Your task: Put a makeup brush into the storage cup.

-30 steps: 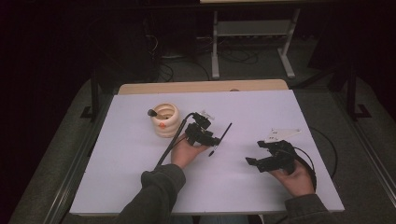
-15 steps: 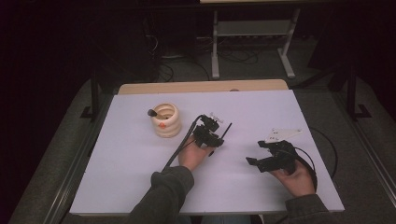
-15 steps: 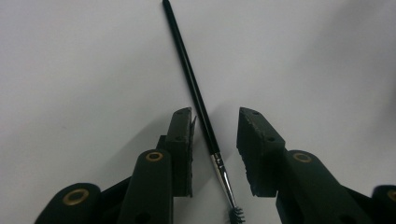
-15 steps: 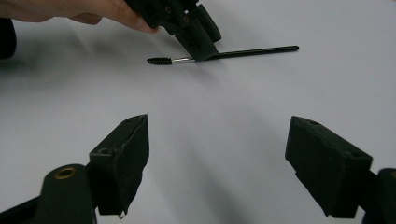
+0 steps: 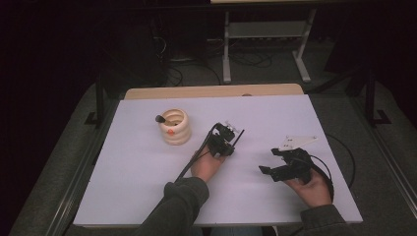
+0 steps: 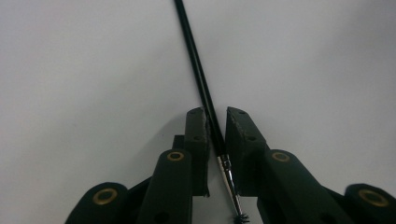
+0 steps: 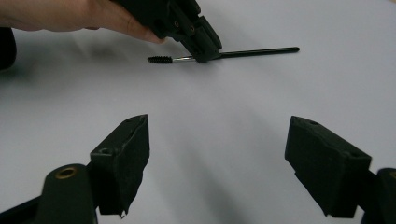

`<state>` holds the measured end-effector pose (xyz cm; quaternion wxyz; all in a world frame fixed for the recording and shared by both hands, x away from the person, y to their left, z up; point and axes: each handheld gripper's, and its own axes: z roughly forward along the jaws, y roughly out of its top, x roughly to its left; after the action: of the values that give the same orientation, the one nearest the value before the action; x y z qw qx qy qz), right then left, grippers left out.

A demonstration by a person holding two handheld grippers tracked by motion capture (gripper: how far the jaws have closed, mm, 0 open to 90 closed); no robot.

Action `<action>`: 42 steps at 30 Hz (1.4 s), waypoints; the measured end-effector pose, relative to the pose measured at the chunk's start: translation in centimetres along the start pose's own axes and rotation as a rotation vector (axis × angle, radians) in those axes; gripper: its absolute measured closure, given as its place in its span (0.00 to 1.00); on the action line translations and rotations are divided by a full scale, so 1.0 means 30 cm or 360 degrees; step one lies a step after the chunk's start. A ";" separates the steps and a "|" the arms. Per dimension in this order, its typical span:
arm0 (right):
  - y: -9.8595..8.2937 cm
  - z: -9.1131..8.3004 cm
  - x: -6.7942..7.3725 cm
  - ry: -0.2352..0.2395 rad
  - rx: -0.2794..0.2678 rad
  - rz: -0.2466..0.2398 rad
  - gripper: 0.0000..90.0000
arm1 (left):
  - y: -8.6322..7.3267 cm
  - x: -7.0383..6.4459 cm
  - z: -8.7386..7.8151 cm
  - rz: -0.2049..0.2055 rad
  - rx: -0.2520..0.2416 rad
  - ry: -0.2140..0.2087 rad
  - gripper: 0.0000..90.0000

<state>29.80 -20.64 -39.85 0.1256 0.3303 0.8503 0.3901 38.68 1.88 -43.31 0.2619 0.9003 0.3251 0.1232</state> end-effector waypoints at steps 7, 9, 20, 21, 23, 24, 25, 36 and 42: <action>0.002 -0.001 0.002 0.0000 -0.0009 -0.0014 0.24 | 0.000 0.020 -0.001 -0.0036 0.0004 -0.0080 0.95; 0.002 0.001 0.005 0.0002 0.0001 -0.0011 0.24 | 0.000 0.017 -0.001 0.0012 0.0003 -0.0062 0.95; -0.003 0.004 0.006 0.0003 0.0011 -0.0014 0.24 | -0.005 0.047 -0.037 0.0015 -0.0045 -0.0065 0.96; -0.003 0.005 0.007 0.0004 0.0010 -0.0018 0.24 | -0.005 0.051 -0.041 0.0013 -0.0037 -0.0073 0.96; -0.003 0.007 0.007 0.0008 0.0010 -0.0017 0.24 | -0.007 0.057 -0.041 0.0010 -0.0019 -0.0086 0.96; -0.002 0.009 0.009 0.0009 0.0010 -0.0010 0.24 | -0.008 0.058 -0.042 0.0017 -0.0019 -0.0078 0.96; -0.001 0.010 0.010 0.0009 0.0011 -0.0008 0.24 | -0.008 0.059 -0.041 0.0008 -0.0020 -0.0082 0.96; -0.002 0.013 0.005 0.0017 0.0015 -0.0019 0.24 | -0.008 0.076 -0.016 -0.0057 0.0080 -0.0191 0.92; 0.000 0.015 0.011 0.0015 0.0021 -0.0023 0.24 | 0.010 0.062 -0.012 -0.0031 0.0131 -0.0157 0.88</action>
<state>29.78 -20.16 -40.13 0.1223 0.3230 0.8558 0.3851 40.11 3.04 -42.76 0.2415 0.9121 0.3253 0.0627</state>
